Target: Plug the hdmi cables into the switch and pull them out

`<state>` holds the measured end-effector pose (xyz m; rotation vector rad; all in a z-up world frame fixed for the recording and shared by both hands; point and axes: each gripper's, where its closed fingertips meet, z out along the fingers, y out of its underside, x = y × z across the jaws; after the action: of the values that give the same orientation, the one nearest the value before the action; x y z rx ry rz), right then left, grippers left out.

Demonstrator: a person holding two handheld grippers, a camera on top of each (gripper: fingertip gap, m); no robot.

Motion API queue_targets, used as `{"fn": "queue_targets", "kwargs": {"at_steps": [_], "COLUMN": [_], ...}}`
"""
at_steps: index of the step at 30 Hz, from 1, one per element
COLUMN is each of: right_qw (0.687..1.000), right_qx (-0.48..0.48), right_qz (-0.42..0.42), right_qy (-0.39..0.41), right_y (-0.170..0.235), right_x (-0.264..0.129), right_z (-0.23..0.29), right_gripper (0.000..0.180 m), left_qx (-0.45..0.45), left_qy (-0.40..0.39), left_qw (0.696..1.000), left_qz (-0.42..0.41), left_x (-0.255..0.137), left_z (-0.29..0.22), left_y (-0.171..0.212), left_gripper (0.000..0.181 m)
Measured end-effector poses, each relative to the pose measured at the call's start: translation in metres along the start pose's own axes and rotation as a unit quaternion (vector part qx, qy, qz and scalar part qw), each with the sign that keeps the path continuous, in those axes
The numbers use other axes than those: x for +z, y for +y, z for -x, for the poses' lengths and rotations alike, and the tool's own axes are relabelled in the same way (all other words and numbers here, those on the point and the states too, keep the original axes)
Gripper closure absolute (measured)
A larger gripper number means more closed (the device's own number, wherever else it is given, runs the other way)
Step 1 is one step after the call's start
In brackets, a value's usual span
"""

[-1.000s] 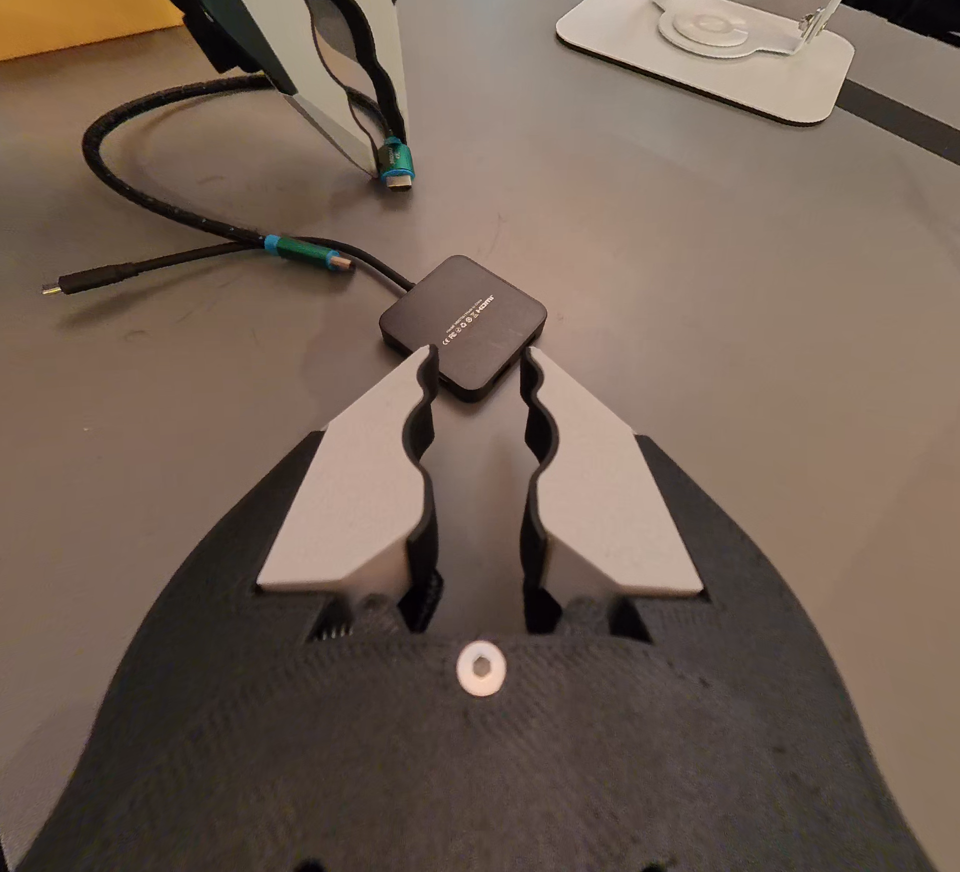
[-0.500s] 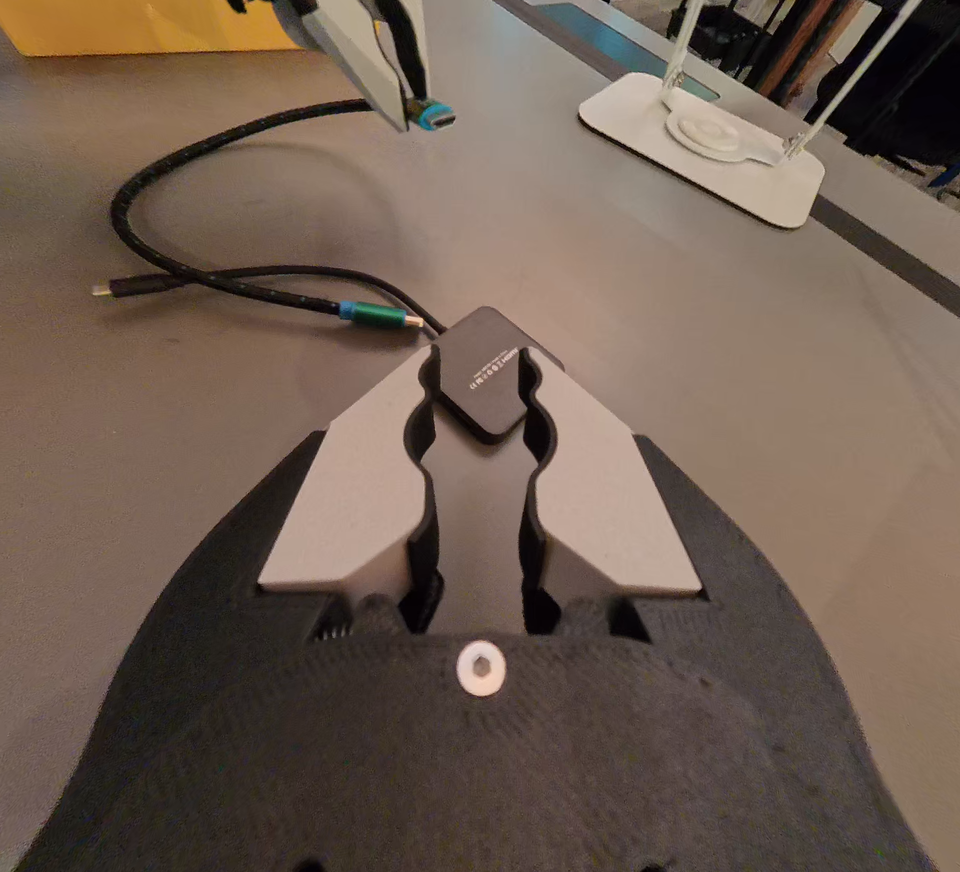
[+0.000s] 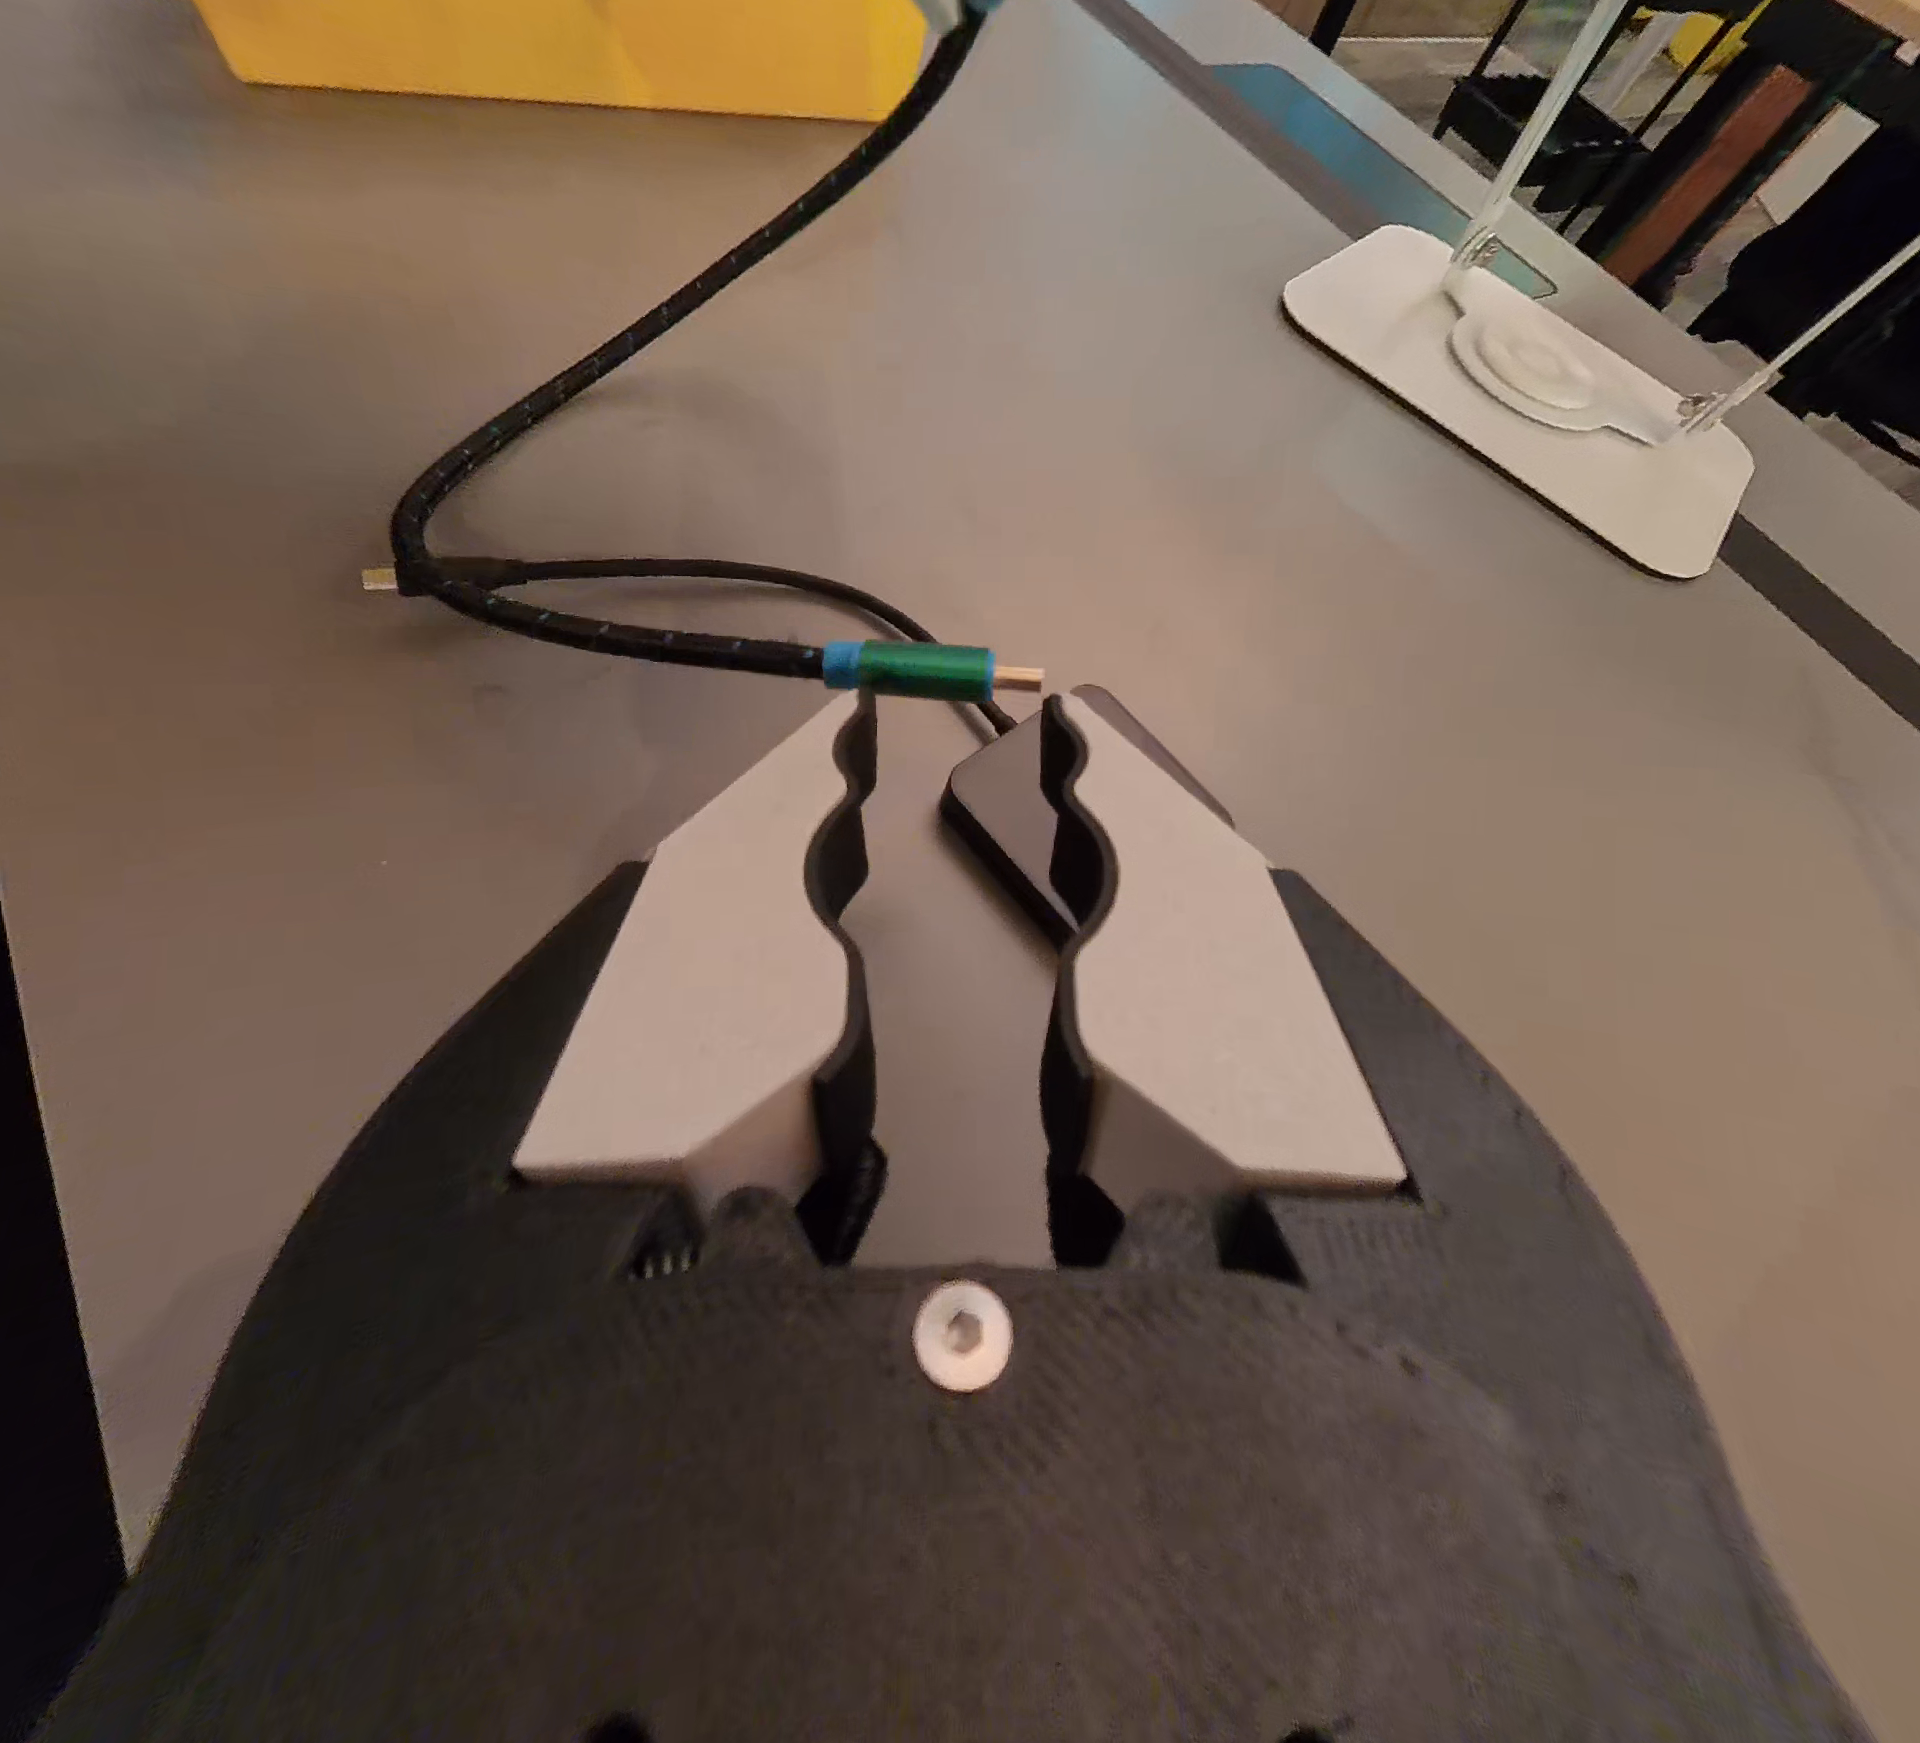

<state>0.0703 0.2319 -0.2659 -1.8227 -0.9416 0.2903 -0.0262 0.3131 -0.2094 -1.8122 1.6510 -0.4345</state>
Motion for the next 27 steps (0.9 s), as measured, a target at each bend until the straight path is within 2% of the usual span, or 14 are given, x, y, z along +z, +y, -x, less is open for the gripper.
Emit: {"fn": "queue_targets", "kwargs": {"at_steps": [8,15,18,27], "right_qw": [0.998,0.973,0.960,0.960], "right_qx": [0.055,0.170,0.189,0.184], "right_qz": [-0.022,-0.067,-0.080,-0.089], "right_qy": [-0.003,-0.144,-0.191,-0.189], "right_y": [-0.002,-0.014,-0.024,-0.041], "right_x": [-0.008,-0.005,-0.005,0.000], "right_z": [-0.011,0.023,0.041,0.053], "right_gripper": [0.146,0.129,0.134,0.155], "left_qx": [0.002,0.006,0.006,0.005], "left_qy": [-0.023,-0.042,-0.052,-0.045], "left_qw": [0.999,0.998,0.998,0.997], "left_qz": [-0.026,-0.038,-0.046,-0.070], "left_x": [-0.017,-0.021,-0.022,-0.022], "left_z": [0.003,0.001,0.000,-0.009], "left_y": [-0.008,-0.021,-0.029,-0.051], "left_gripper": [0.166,0.165,0.165,0.165]}}
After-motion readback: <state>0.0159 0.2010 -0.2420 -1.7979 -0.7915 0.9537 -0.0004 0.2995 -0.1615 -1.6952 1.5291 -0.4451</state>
